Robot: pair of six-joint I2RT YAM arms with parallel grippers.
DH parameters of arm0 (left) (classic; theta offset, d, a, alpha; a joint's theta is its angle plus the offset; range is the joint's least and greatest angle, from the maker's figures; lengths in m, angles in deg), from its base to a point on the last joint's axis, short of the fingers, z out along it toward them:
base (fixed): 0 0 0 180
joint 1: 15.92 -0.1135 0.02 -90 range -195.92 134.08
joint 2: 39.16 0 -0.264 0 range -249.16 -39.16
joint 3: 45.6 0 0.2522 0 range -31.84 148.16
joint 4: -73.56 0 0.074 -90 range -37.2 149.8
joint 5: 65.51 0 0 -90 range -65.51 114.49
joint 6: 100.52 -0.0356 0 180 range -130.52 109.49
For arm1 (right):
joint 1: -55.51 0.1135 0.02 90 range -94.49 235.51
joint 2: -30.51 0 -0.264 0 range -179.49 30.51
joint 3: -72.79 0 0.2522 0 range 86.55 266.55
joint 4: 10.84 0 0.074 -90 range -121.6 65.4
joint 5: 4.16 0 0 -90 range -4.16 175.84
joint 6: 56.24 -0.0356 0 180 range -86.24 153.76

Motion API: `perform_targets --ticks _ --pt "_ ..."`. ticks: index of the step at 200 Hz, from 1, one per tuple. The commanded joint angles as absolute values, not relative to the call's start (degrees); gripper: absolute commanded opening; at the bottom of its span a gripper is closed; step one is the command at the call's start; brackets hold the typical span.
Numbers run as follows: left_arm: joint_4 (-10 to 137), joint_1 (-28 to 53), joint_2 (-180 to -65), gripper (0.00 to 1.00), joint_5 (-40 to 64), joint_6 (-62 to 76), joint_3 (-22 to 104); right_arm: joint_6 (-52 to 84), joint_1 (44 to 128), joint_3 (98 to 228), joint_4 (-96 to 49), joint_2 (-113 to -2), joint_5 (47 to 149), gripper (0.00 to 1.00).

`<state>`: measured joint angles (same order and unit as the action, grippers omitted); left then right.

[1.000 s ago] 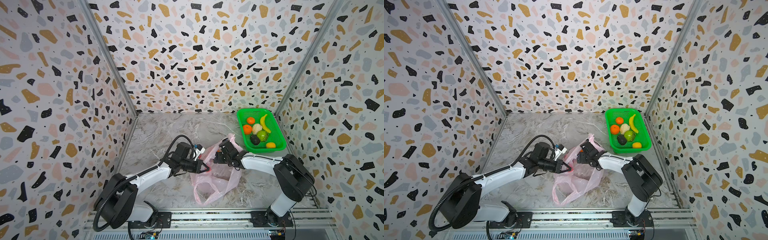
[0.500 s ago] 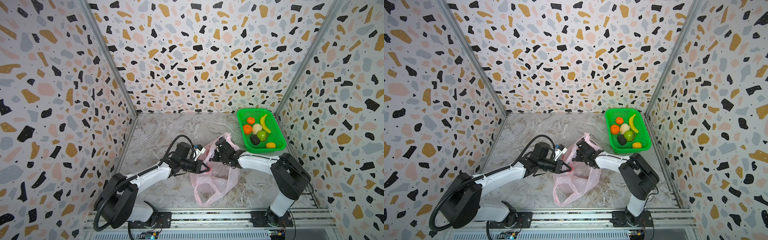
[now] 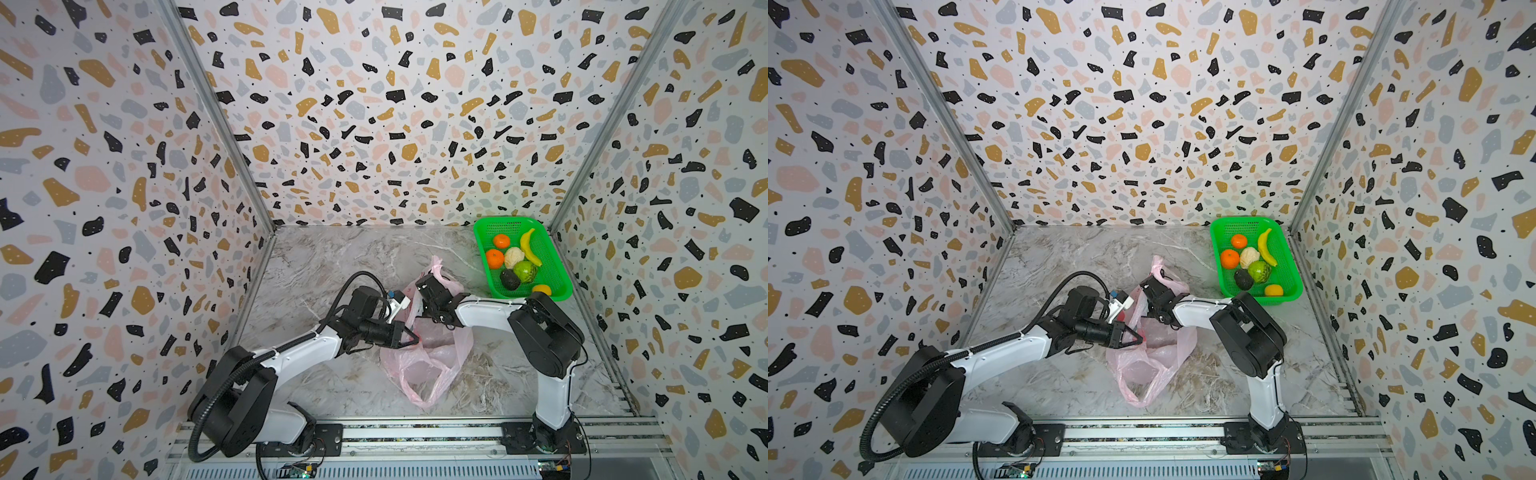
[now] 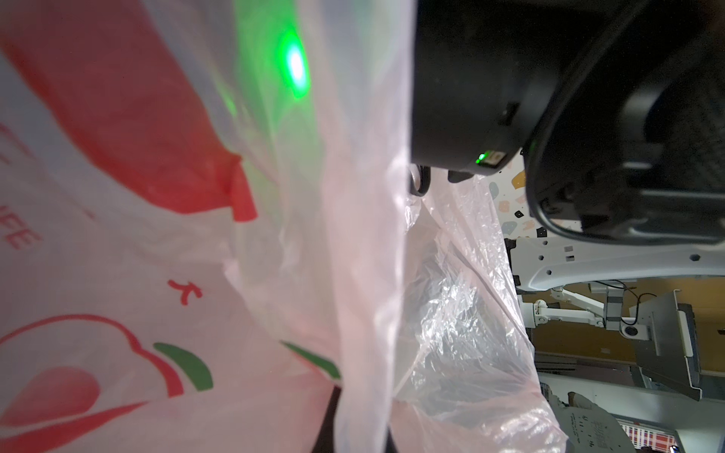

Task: Untie the knot of the plastic bag and take out the fruit
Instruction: Pick up the fruit from the plastic bag.

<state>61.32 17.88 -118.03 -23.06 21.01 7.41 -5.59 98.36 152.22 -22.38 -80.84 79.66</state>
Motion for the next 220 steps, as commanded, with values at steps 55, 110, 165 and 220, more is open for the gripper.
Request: perform_targets --ticks 55,110,165,220 --pt "54.8 16.7 -116.8 0.00 -18.3 16.6 10.1 -2.7 98.6 147.6 -22.5 -71.8 81.1 0.43" --pt "53.5 13.8 -115.4 0.00 -11.9 16.8 12.0 -1.4 100.9 143.0 -28.2 -64.1 88.3 0.43" --pt "53.1 12.4 -115.9 0.00 -10.1 16.7 13.1 3.8 105.3 139.7 -35.4 -56.0 88.2 0.43" --pt "51.7 12.3 -116.7 0.00 -8.8 15.7 13.9 8.8 106.3 141.4 -41.5 -49.7 91.1 0.44"
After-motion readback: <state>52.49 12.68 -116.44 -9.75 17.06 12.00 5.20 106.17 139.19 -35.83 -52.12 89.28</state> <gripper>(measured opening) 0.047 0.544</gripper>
